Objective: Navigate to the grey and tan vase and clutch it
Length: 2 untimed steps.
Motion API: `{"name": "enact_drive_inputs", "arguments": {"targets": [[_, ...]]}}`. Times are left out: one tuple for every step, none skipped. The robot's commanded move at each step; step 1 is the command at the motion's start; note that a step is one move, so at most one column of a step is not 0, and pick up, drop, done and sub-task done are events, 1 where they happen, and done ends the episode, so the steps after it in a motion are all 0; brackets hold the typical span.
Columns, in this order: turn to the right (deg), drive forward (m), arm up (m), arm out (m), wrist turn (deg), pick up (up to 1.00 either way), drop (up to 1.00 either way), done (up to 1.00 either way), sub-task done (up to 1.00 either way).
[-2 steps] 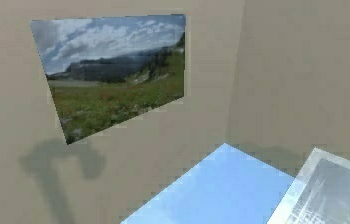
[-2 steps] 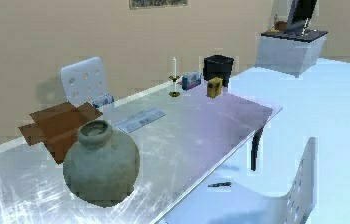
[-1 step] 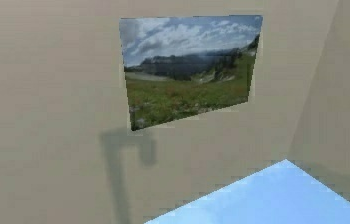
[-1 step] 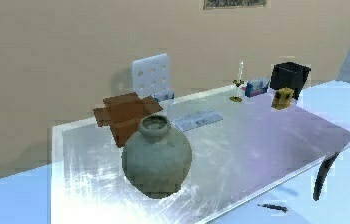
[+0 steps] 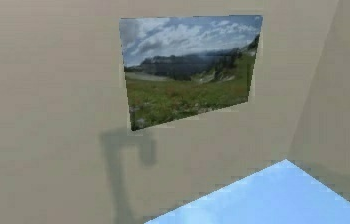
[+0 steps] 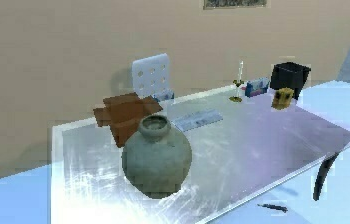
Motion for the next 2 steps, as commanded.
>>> {"name": "enact_drive_inputs", "arguments": {"targets": [[0.0,0.00,0.38,0.00,0.0,0.00,0.00,0.00,0.00],[0.0,0.00,0.00,0.22,0.0,0.00,0.00,0.00,0.00]]}}
